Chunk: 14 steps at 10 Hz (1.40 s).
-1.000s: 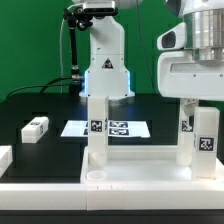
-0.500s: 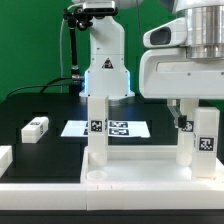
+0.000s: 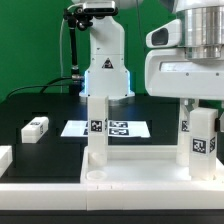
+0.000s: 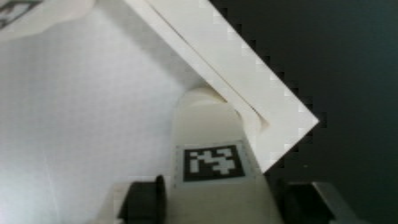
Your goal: Assemble desk
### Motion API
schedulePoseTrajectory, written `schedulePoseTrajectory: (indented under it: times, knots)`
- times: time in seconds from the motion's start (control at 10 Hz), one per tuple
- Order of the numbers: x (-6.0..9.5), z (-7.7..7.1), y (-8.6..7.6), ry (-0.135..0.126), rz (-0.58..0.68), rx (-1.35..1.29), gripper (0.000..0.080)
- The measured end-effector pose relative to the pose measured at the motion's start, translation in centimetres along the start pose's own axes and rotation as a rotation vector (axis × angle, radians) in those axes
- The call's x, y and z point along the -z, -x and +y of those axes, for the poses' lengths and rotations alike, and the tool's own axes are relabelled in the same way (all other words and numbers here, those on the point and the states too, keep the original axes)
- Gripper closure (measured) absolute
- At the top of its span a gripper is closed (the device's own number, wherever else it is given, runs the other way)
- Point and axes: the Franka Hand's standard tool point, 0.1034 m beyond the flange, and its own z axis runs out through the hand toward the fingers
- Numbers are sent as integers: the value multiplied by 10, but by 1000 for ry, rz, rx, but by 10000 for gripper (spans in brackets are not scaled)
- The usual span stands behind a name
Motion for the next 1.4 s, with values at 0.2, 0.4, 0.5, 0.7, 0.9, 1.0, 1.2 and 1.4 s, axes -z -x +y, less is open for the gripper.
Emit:
schedulePoseTrajectory:
  times: [0.2,0.4,0.5,0.7,0.9,1.0,1.2,1.4]
  knots:
    - [0,-3,-1,20,-19,-212,506]
    - [-1,-4,-3,14,-28,-486,506]
    - [0,-6,-4,1,-39,-668,506]
    - [0,-10,-4,-23,-63,-947,506]
    - [-1,-11,-1,-21,-63,-1004,506]
    - [-1,-11,-2,-22,-62,-1001,506]
    - [0,-12,-2,-28,-56,-881,187]
    - [0,-14,2,-37,-57,-611,160]
